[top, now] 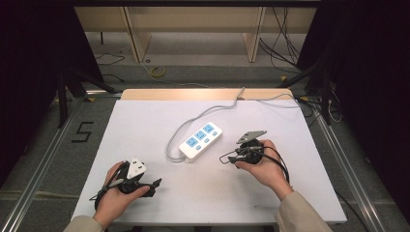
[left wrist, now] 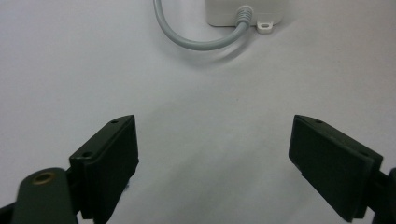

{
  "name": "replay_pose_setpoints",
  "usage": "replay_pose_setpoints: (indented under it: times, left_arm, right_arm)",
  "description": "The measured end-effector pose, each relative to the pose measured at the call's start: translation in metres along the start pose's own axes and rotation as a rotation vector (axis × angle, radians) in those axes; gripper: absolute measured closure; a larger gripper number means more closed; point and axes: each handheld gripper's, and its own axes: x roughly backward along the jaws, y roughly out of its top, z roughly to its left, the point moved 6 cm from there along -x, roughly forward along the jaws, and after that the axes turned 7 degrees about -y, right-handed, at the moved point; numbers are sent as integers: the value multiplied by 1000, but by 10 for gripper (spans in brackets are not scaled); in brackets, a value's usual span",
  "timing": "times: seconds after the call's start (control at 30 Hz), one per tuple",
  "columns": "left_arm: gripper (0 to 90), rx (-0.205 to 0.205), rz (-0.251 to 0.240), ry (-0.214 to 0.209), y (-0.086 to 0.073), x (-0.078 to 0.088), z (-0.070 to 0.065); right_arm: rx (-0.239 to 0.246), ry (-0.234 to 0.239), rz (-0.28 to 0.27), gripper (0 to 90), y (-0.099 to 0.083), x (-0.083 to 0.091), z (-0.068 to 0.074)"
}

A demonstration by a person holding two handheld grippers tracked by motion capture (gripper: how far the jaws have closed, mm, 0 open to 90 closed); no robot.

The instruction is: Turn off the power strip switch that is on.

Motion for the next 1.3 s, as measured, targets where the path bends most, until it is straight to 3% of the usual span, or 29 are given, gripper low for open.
replay_pose_setpoints:
  times: [0.5,0.93,1.3]
  left_arm:
    - [154,3,-1,5,-1,0,1]
    - [154,2,-2,4,-1,1,1]
    - [154,2,-1,5,0,0,1]
  right_arm:
    - [-18,-14,-90,497,-38,17,-11]
    - [-84,-35,-189,459,-64,30,-16]
    - [-92,-33,-217,429,-75,35,-14]
